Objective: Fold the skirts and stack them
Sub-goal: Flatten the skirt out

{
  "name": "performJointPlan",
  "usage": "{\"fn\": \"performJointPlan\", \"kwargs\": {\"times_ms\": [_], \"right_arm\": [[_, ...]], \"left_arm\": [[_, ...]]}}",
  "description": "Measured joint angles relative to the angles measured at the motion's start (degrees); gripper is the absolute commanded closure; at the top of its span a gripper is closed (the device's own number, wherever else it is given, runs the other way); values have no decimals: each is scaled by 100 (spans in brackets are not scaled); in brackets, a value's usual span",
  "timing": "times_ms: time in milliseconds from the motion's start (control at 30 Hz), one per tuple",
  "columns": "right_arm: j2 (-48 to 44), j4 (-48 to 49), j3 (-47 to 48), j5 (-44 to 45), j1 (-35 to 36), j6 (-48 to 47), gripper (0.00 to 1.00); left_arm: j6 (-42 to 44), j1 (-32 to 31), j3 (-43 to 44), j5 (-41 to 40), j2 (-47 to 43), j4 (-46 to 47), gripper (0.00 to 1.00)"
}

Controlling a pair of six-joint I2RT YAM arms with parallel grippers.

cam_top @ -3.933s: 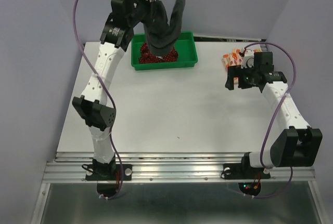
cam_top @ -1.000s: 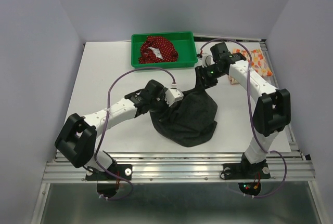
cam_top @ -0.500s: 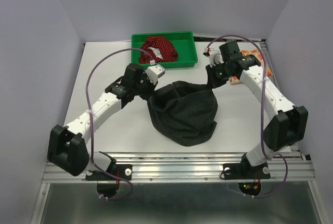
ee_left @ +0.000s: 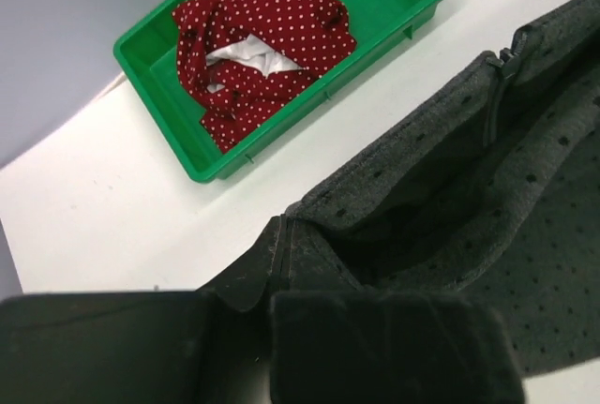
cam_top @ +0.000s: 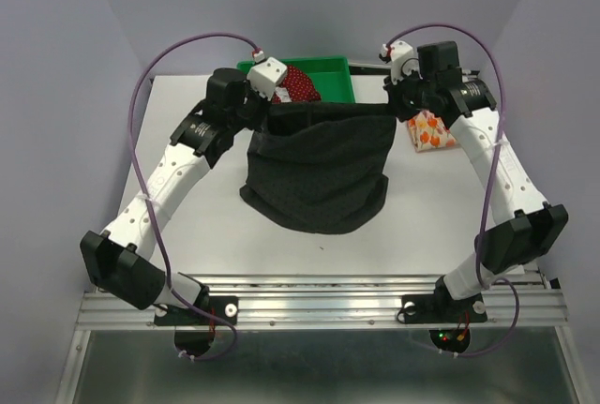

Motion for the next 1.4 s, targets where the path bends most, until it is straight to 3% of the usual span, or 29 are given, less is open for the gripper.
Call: {"fn": "performJointPlan", "kwargs": {"times_ms": [100, 200, 367, 533, 600, 700, 800, 933, 967, 1267, 1400], "right_arm": [[-166, 79, -118, -39, -7, -227, 99], [-481, 138, -916, -323, -35, -442, 99], [-501, -42, -2238, -754, -46, -579, 99], [-304, -120, -2734, -1049, -44, -511, 98], [-251, -101, -2750, -1172, -39, -424, 99], [-188, -48, -2750, -1261, -39, -280, 99], [-98, -31, -2734, -1261, -39, -122, 99], [-35, 7, -2699, -1248, -39, 61, 99], [-17, 20, -2684, -1248, -39, 122, 99], [116, 44, -2476, -1381, -39, 450, 99], [116, 42, -2409, -1416, -39, 520, 99]], "left_arm": [[337, -2, 199, 278, 17, -212, 100], [682, -57, 37, 584, 20, -479, 100], [960, -197, -820, 782, 184, -800, 100], [949, -212, -1207, 719, 817, -763, 100], [898, -212, -1204, 660, 1029, -638, 93], [758, -212, -1123, 645, 1261, -573, 65], [664, -197, -1108, 688, 1252, -514, 47], [505, -184, -1246, 798, 1040, -387, 44], [483, -179, -1318, 820, 975, -367, 36], [-11, -229, -2356, 1023, 520, 24, 36], [-262, -293, -2481, 693, 688, 291, 44]]}}
